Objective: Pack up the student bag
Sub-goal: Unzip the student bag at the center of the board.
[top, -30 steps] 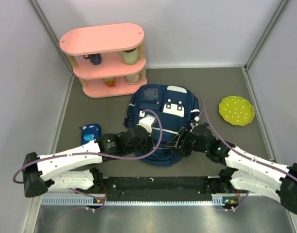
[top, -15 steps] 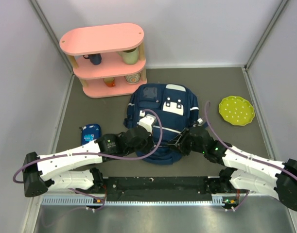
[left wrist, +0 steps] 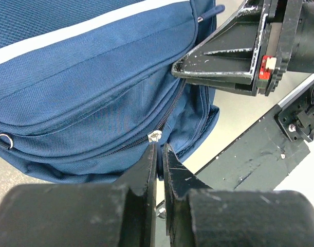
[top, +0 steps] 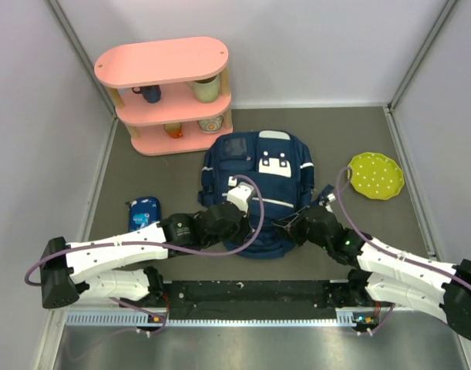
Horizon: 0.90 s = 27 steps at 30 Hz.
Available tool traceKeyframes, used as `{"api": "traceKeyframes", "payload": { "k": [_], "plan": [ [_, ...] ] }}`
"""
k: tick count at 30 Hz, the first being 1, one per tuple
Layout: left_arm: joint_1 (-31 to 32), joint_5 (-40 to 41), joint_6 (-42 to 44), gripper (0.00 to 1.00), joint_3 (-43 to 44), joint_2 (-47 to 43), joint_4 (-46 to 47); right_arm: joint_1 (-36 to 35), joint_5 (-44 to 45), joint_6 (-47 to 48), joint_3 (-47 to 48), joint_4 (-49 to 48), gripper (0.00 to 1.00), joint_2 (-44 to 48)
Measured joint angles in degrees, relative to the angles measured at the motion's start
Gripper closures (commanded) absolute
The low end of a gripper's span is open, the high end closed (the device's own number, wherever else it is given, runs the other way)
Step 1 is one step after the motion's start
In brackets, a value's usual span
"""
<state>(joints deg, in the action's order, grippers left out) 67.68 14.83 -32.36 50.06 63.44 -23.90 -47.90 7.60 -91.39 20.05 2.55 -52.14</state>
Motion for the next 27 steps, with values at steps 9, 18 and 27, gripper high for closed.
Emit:
{"api": "traceKeyframes", "payload": {
  "k": [9, 18, 27],
  "plan": [
    [1.2, 0.7, 0.0, 1.0, 0.0, 0.6, 1.2, 0.0, 6.0, -1.1, -0.9, 0.7, 1.0, 5.3],
    [2.3, 9.2, -5.0, 1.0, -0.1, -0.4, -5.0, 0.0, 13.4, 4.0, 0.3, 6.0, 1.0, 10.9],
    [-6.8, 14.3, -12.2, 1.0, -4.5, -2.4, -9.4, 0.1, 15.7, 10.4, 5.3, 9.2, 1.0, 11.6]
  ]
}}
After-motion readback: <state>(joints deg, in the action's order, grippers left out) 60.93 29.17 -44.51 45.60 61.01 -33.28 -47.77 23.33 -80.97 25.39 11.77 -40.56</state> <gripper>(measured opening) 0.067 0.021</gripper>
